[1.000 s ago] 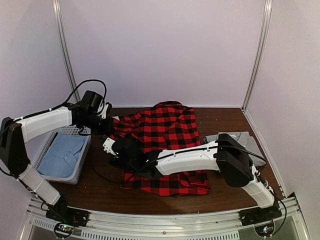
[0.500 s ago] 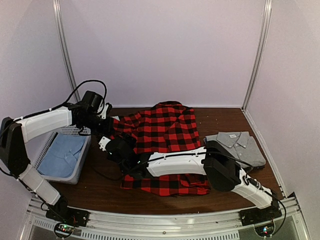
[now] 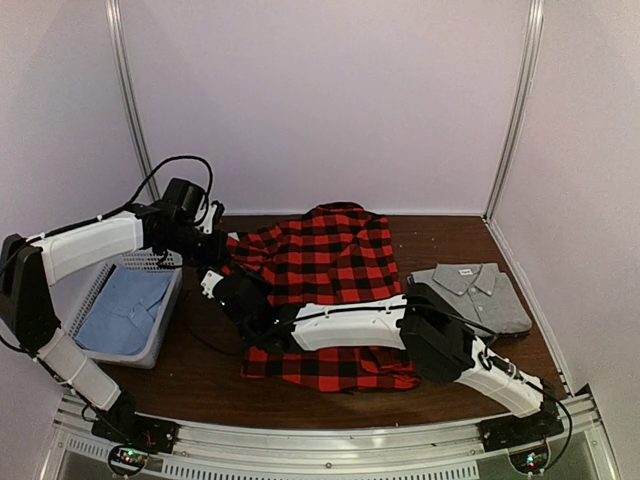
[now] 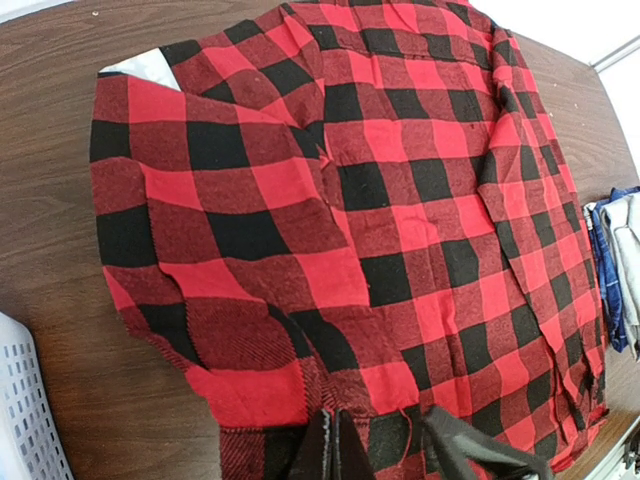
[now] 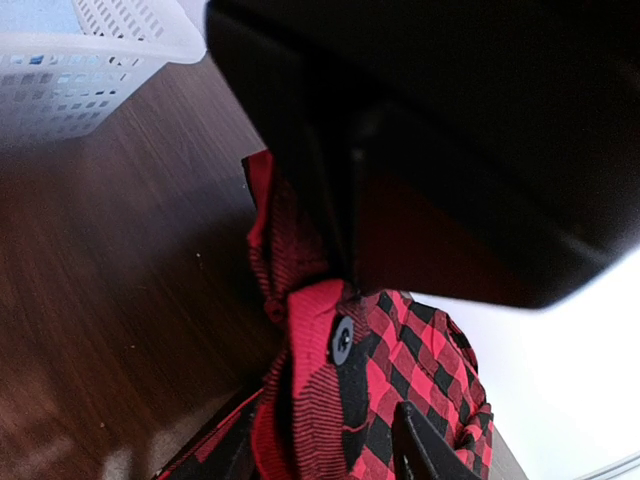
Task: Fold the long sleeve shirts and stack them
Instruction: Pass from the left arm to the right, then pick up the shirt from the center of the board, then fold the 1/3-folded shirt at the center of the board.
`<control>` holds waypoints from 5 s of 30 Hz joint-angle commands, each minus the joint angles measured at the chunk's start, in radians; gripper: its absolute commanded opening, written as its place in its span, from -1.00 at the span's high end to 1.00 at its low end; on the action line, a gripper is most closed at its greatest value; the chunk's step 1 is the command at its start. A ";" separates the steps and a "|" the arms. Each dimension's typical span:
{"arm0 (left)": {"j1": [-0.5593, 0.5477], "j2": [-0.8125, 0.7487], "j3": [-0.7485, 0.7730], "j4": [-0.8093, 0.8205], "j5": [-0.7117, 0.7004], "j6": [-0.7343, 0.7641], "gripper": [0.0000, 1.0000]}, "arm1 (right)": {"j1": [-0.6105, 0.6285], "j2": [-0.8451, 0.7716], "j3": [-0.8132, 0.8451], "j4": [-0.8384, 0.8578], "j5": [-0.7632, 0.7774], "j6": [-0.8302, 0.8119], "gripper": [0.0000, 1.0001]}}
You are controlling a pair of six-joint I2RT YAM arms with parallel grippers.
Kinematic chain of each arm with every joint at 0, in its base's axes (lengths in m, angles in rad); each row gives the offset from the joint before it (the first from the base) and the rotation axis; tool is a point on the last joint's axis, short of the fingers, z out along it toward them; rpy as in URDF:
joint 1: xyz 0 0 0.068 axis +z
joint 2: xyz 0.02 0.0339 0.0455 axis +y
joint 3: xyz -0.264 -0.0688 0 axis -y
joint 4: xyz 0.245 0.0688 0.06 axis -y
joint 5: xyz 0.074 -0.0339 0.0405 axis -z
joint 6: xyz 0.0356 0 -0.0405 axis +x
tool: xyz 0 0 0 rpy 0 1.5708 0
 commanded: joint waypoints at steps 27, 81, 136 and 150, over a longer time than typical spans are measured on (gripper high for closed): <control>0.067 -0.246 0.058 -0.003 -0.036 -0.138 0.00 | -0.106 -0.170 0.009 -0.209 -0.196 0.434 1.00; -0.379 -0.173 -0.607 0.190 0.075 -0.387 0.45 | -0.422 -0.608 -0.259 -0.229 -0.507 0.784 1.00; -0.571 0.140 0.067 -0.116 0.145 -0.071 1.00 | -0.690 -0.996 -0.622 -0.164 -0.470 0.790 1.00; -0.607 0.277 0.190 -0.111 0.271 -0.019 1.00 | -0.763 -1.056 -0.676 -0.166 -0.505 0.797 1.00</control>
